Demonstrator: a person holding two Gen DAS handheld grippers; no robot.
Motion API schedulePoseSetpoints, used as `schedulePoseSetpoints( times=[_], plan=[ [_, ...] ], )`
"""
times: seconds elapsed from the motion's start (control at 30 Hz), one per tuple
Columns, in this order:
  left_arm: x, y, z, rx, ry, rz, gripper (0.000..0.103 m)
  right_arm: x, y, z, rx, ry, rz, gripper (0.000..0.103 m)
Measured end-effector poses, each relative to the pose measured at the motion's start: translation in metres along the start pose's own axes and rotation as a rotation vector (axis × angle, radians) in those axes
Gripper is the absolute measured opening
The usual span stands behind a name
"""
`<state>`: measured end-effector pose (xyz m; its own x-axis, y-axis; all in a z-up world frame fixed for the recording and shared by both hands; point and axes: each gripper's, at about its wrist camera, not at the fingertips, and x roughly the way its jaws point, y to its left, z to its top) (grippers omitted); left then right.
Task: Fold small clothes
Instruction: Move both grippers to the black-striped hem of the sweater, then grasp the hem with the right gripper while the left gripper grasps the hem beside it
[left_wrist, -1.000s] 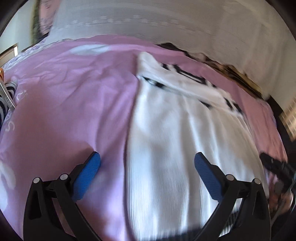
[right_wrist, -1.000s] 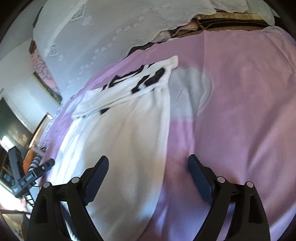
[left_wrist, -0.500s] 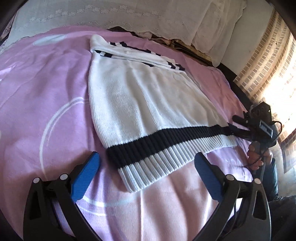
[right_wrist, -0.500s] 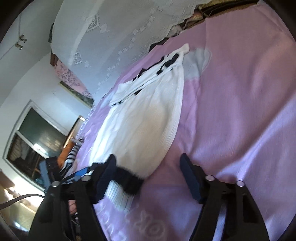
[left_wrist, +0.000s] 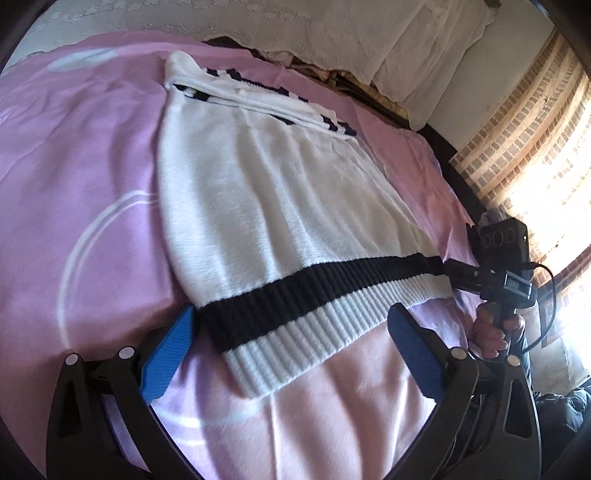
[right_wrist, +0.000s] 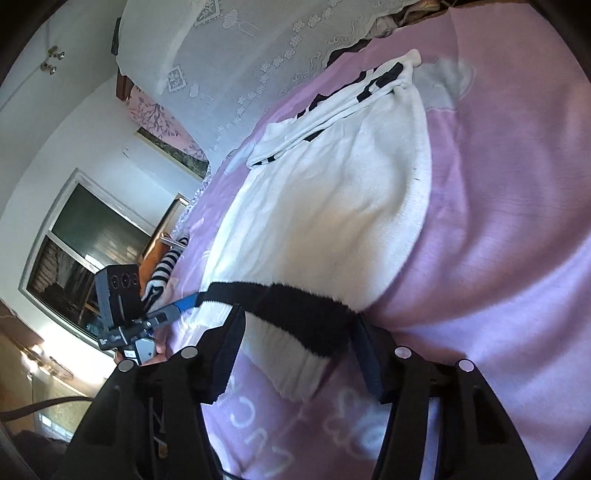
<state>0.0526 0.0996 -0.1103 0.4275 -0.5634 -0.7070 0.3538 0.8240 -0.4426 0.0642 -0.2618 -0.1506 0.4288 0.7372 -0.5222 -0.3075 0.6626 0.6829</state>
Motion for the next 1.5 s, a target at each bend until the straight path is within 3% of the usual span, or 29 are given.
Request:
schedulePoseSetpoints(
  times=[0.1, 0.23, 0.4, 0.53, 0.6, 0.7, 0.77, 0.83, 0.93, 1.17, 1.27, 1.37, 1.5],
  plan=[
    [0.004, -0.003, 0.000, 0.002, 0.015, 0.009, 0.098, 0.001, -0.001, 0.000, 0.008, -0.003, 0.001, 0.053],
    [-0.006, -0.004, -0.010, -0.015, 0.013, -0.050, 0.098, -0.002, -0.004, -0.002, 0.028, -0.007, 0.020, 0.050],
    [-0.012, -0.007, -0.022, -0.007, 0.022, -0.003, 0.098, -0.005, -0.006, -0.006, 0.034, 0.002, 0.035, 0.049],
    [0.005, -0.007, -0.003, -0.022, 0.022, 0.012, 0.098, -0.003, -0.007, -0.004, 0.043, 0.008, 0.046, 0.049],
    [0.011, -0.005, 0.007, -0.032, -0.002, -0.013, 0.098, -0.003, -0.008, -0.003, 0.048, 0.008, 0.047, 0.047],
    [0.006, -0.002, 0.010, -0.059, -0.048, -0.133, 0.098, -0.002, -0.008, -0.003, 0.052, 0.003, 0.039, 0.042],
    [-0.001, 0.001, 0.004, -0.074, -0.081, -0.175, 0.090, -0.002, -0.007, -0.005, 0.049, -0.001, 0.036, 0.041],
    [-0.001, 0.005, -0.001, -0.100, -0.084, -0.193, 0.058, -0.003, -0.005, -0.006, 0.038, -0.007, 0.022, 0.039],
    [0.008, 0.016, -0.006, -0.172, -0.057, -0.211, 0.038, -0.003, -0.001, -0.009, 0.013, -0.013, -0.001, 0.037],
    [0.019, 0.008, -0.002, -0.157, -0.011, -0.150, 0.040, 0.001, 0.003, -0.009, -0.015, -0.005, -0.025, 0.037],
    [0.020, 0.010, -0.001, -0.184, -0.020, -0.155, 0.037, -0.001, 0.004, -0.010, -0.021, -0.035, -0.047, 0.015],
    [0.017, 0.006, -0.004, -0.169, -0.042, -0.131, 0.027, -0.009, 0.010, -0.012, -0.040, -0.090, -0.048, 0.012],
    [0.003, 0.001, -0.002, -0.114, -0.079, -0.102, 0.023, -0.015, 0.016, -0.011, -0.061, -0.120, -0.057, 0.011]
  ],
)
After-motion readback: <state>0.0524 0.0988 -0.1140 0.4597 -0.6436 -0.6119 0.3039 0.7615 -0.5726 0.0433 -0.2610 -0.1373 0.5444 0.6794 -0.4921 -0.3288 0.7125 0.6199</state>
